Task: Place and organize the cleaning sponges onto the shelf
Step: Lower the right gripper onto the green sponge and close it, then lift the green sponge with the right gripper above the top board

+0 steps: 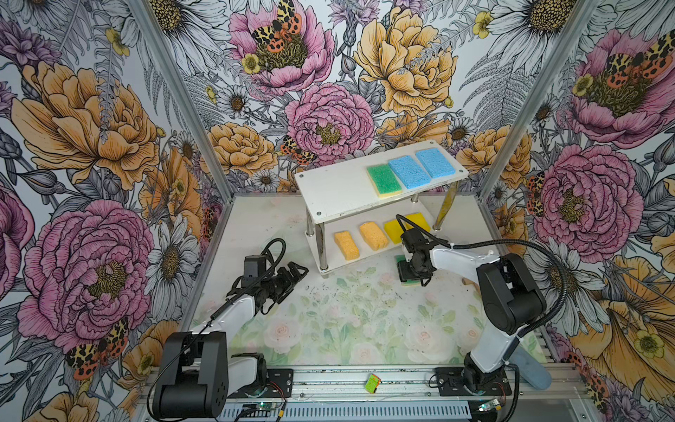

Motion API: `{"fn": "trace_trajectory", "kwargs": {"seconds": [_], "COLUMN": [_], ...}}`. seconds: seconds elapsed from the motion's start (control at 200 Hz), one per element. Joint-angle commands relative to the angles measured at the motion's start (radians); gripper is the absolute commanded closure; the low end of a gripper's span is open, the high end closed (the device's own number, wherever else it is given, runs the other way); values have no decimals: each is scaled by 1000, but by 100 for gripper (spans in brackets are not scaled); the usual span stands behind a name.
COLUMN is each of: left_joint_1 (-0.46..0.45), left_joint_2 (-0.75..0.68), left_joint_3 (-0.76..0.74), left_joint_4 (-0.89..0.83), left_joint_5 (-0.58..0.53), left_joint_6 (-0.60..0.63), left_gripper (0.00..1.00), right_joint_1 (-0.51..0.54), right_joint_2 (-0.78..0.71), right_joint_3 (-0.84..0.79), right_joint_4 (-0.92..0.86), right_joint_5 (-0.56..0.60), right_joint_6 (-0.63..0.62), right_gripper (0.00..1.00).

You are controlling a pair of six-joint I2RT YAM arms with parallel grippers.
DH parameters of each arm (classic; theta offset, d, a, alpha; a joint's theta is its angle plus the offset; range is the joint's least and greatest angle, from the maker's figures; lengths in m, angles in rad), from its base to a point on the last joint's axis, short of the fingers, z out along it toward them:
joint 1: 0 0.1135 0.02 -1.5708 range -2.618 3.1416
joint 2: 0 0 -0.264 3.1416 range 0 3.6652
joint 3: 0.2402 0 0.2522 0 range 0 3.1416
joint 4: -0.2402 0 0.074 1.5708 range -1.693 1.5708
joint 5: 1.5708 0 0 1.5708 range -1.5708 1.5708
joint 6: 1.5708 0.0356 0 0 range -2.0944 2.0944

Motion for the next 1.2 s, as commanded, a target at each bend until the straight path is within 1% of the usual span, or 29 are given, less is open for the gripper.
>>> {"fn": "trace_trajectory", "kwargs": {"seconds": [0.0,0.175,0.285,0.39,0.485,0.655,0.806,1.021,1.111,1.196], "left_joint_1": [-22,-62,-77,-78,-79,-79,-80,-80,-81,-80], "left_joint_2": [-26,-33,-43,-67,-96,-137,-142,-134,-126,-118], "left_joint_3": [48,76,86,88,95,102,114,125,125,120], "left_joint_4": [-40,-65,-77,-104,-142,-172,-179,-186,-185,-177], "left_joint_5": [-42,-67,-76,-85,-101,-117,-120,-134,-143,-145], "left_joint_6": [-2,-14,-23,-25,-19,-28,-32,-20,-9,5], "left_gripper": [1,1,1,1,1,1,1,1,1,1], "right_joint_1": [19,20,21,21,21,23,29,63,89,120], "right_joint_2": [-19,-75,-123,-182,-230,-313,-398,-541,-590,-620], "right_joint_3": [-41,-56,-65,-82,-98,-129,-130,-53,18,120], "right_joint_4": [28,46,45,44,44,41,3,-123,-194,-268], "right_joint_5": [-35,-58,-99,-162,-216,-261,-312,-357,-361,-357], "right_joint_6": [34,40,32,28,28,22,18,8,7,2], "right_gripper": [46,55,58,62,62,64,66,66,65,65]}}
